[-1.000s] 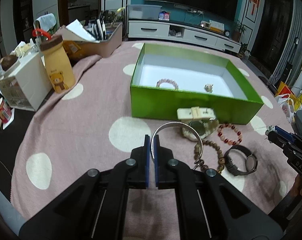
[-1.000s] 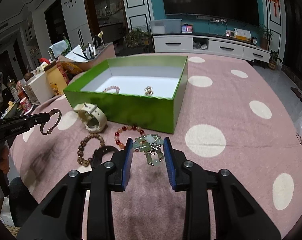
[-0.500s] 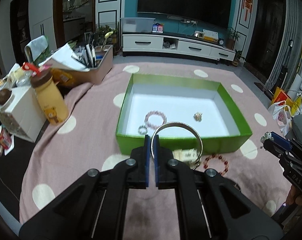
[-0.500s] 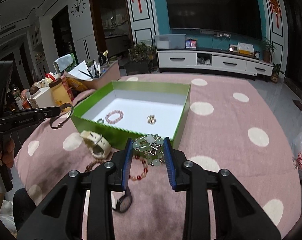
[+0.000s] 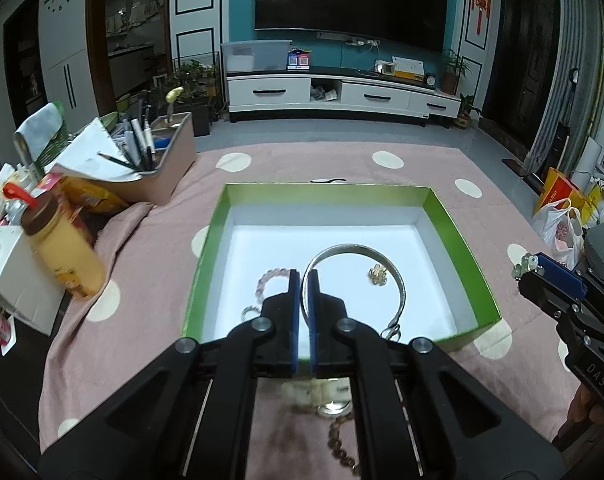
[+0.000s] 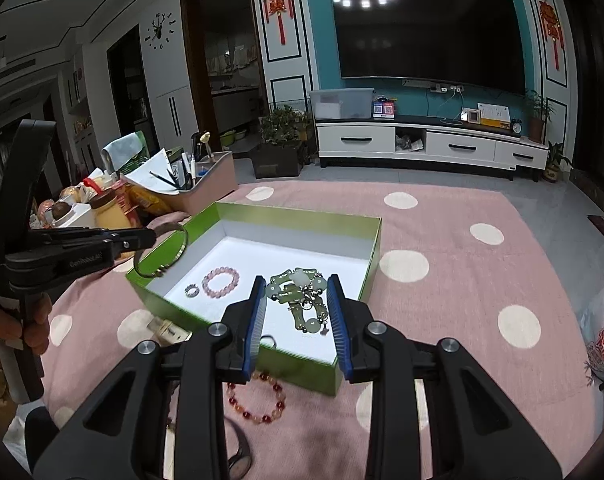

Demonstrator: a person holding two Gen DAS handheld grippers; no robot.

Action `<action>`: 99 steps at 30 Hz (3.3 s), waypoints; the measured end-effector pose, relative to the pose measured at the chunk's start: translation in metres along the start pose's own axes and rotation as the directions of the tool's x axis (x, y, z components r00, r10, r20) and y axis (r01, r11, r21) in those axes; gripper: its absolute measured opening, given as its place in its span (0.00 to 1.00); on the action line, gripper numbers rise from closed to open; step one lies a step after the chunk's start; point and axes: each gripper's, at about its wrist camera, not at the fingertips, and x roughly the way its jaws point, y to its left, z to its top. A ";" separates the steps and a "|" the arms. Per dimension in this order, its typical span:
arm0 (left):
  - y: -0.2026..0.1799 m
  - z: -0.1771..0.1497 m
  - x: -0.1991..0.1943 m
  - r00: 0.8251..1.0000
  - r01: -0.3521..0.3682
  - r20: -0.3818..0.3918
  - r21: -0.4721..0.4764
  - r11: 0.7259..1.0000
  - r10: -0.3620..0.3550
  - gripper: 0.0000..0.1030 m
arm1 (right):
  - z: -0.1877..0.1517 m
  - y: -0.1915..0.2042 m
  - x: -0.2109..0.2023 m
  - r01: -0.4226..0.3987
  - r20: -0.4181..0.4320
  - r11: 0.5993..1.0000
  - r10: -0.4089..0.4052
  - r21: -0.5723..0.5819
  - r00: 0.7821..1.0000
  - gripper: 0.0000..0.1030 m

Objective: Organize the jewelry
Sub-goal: 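Carry the bangle and jade pendant over the green box and lower them, then open both grippers to drop the bangle and jade pendant in the box, then move both grippers back toward the wooden bead bracelet and black watch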

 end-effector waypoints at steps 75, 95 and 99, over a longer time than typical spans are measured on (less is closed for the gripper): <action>-0.030 -0.035 -0.047 0.997 -0.083 -0.005 0.057 0.995 0.083 0.98 | -0.028 0.009 -0.048 0.036 -0.114 0.994 -0.025 0.099 0.993 0.91; -0.029 -0.062 -0.083 0.997 -0.082 0.011 0.044 0.996 0.081 0.98 | -0.041 0.029 -0.075 0.012 -0.115 0.997 -0.003 0.076 0.993 0.91; -0.027 -0.069 -0.083 0.997 -0.080 0.001 0.037 0.996 0.080 0.98 | -0.047 0.032 -0.075 0.012 -0.129 0.997 -0.002 0.075 0.992 0.91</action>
